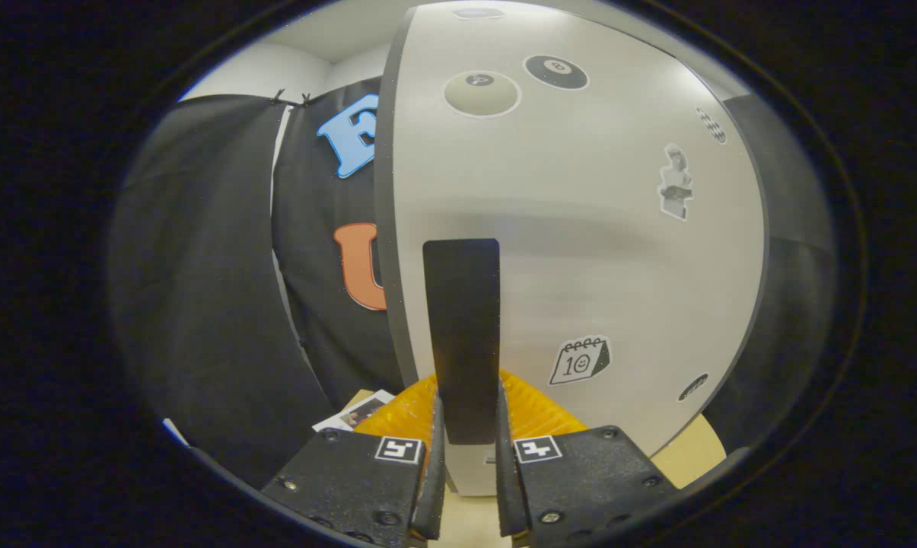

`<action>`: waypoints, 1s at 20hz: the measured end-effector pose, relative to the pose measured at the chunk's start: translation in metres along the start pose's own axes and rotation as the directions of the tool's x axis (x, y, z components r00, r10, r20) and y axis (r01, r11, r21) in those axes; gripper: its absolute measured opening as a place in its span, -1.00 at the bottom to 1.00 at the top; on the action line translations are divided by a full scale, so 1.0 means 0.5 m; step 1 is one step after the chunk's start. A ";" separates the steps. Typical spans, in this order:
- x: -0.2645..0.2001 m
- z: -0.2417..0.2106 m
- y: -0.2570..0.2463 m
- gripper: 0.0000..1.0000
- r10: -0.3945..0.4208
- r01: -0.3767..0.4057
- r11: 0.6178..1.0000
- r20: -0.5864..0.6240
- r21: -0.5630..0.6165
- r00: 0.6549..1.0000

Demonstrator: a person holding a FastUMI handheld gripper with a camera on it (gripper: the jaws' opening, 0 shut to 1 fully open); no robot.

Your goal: Open the shoe cabinet door, grab the shoes and put them into the shoe cabinet, then close the shoe cabinet door.

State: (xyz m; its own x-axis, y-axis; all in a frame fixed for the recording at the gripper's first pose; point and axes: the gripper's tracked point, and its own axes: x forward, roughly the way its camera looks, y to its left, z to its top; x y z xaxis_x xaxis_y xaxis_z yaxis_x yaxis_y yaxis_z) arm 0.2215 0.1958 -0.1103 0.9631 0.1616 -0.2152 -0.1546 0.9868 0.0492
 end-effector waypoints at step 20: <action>-0.275 -0.028 -0.155 -0.52 0.144 -0.144 0.990 0.034 0.001 0.989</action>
State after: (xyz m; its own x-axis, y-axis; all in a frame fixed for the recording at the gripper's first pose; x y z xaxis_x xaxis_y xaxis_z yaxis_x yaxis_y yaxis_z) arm 0.0978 0.0975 -0.0980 0.9376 0.3017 -0.1726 -0.2918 0.9530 0.0811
